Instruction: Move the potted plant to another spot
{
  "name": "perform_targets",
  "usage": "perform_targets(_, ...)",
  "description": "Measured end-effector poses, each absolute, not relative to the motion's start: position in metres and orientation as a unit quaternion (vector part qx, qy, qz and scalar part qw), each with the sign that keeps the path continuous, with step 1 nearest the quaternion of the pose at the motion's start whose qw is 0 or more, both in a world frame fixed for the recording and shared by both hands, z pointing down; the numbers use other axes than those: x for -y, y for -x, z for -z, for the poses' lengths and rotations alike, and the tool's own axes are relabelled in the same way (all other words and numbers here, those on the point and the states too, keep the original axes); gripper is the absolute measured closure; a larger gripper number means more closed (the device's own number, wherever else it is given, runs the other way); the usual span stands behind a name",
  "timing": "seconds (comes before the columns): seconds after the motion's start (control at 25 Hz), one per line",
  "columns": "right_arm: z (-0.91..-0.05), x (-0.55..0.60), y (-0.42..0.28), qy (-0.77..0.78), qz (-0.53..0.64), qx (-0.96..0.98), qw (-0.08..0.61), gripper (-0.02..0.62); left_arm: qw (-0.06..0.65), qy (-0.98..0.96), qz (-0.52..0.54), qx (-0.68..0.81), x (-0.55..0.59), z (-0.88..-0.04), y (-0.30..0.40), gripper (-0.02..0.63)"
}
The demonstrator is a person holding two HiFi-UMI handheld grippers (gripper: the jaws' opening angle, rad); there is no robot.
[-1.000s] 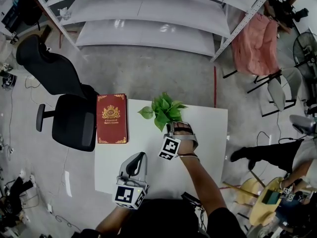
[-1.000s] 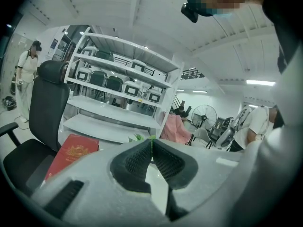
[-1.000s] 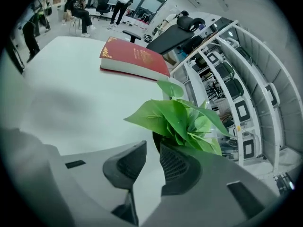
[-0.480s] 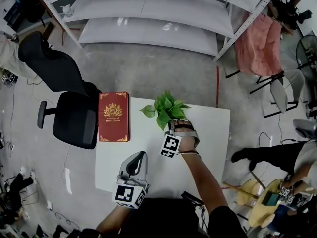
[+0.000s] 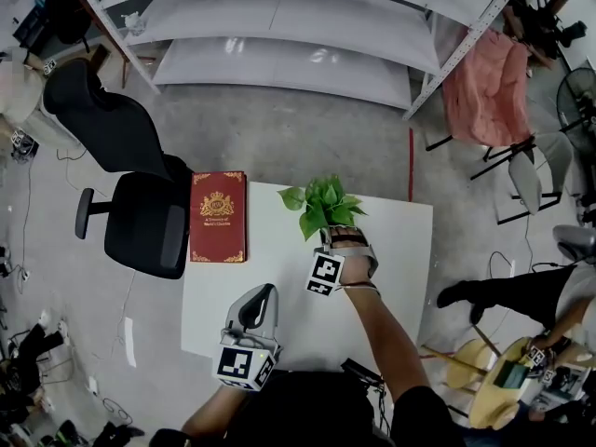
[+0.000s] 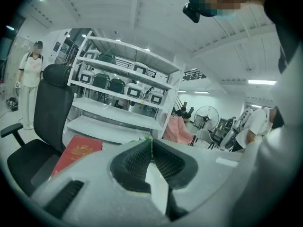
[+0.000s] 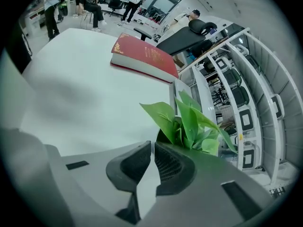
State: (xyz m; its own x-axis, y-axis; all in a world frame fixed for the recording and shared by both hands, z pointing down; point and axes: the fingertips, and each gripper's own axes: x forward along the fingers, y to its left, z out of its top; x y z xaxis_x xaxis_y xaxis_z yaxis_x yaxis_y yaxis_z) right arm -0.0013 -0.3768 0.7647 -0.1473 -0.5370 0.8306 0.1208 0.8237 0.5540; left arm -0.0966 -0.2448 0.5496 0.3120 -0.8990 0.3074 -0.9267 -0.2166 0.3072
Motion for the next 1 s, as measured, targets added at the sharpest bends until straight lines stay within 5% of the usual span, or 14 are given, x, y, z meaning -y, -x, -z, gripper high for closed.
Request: perform_targets(1.0,-0.741,0.276,-0.018,-0.166,0.258,0.710,0.634,0.568,0.188,-0.787,-0.005,0.588,0.166,-0.514,0.105,0.583)
